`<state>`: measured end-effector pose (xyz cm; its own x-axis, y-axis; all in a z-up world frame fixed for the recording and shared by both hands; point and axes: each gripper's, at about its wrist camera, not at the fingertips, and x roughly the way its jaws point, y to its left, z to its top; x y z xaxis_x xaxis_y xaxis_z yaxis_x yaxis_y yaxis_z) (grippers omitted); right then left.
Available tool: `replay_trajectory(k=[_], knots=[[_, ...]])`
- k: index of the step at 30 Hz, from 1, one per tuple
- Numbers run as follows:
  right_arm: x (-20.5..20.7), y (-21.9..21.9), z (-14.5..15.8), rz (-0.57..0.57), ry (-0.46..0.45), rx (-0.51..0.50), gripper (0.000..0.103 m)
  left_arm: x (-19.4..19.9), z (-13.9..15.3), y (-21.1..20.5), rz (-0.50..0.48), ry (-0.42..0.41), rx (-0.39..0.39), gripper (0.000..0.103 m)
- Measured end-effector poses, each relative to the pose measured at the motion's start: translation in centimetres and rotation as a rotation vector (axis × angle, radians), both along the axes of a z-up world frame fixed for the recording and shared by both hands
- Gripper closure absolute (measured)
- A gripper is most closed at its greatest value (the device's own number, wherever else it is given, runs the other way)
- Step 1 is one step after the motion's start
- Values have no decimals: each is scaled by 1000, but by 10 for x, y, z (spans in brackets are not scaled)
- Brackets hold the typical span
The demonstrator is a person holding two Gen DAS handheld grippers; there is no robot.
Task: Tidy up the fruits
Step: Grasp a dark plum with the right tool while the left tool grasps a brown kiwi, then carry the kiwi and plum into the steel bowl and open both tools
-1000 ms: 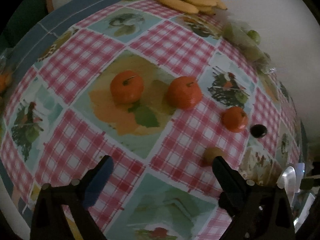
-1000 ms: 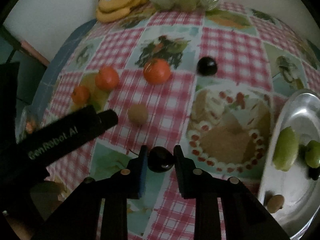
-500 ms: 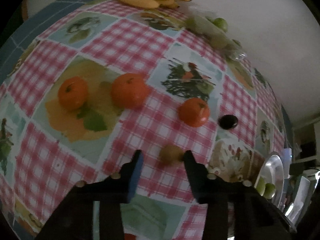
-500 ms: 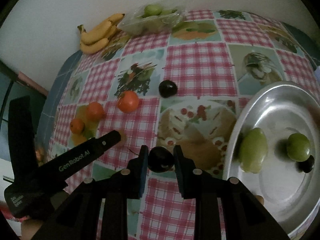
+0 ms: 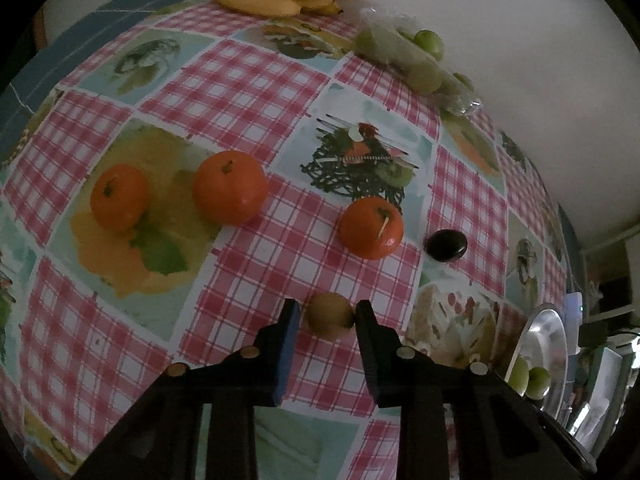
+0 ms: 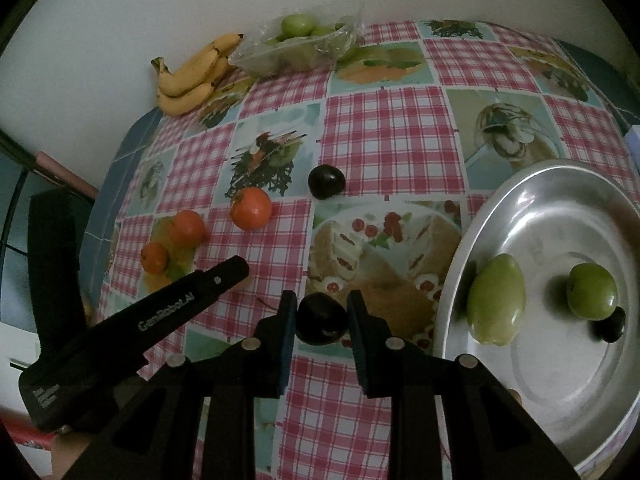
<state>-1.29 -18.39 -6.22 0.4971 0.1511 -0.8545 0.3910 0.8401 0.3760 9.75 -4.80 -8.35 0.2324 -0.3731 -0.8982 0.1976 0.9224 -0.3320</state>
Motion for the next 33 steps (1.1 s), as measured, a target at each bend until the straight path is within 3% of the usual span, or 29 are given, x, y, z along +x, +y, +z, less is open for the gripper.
replay_trajectory(k=[12,18,24,33], knots=[[-6,-5,8,-24,-29,8,76,0,12,6,16,-32,-51,78],[-19,-25,13,-115,-17,-23,76,-4,25,4,1,-68,-62,78],[-46,-59,13,-251,23,-49,76,-22,46,-19,-92,-135,-44,78],[-91,-103,18,-413,29,-46,76,-77,68,-79,-343,-179,-52,78]])
